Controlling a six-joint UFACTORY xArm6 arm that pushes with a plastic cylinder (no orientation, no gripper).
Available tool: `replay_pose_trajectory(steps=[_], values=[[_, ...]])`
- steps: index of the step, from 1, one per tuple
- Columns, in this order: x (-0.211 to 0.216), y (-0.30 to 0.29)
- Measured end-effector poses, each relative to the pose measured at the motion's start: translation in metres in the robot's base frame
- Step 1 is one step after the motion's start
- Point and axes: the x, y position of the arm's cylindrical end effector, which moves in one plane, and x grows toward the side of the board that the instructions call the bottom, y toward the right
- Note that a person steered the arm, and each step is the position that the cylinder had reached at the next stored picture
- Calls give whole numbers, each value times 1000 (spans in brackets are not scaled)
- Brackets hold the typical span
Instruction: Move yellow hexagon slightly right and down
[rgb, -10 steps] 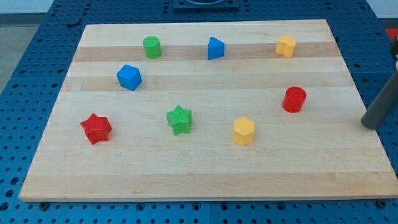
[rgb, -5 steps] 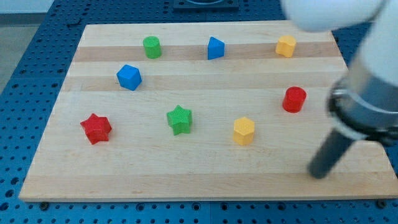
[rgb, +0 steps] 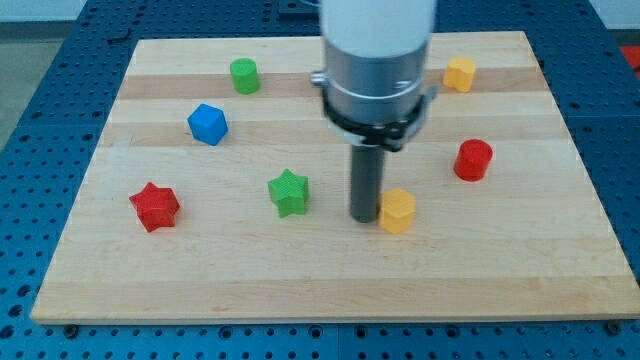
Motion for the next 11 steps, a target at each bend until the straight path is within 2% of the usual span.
replay_pose_trajectory(steps=[1,2,4,5,7,8,9,10,11], values=[[0,61],[0,89],[-28,60],[-27,74],[32,92],[13,72],[-27,44],[-43,52],[-43,88]])
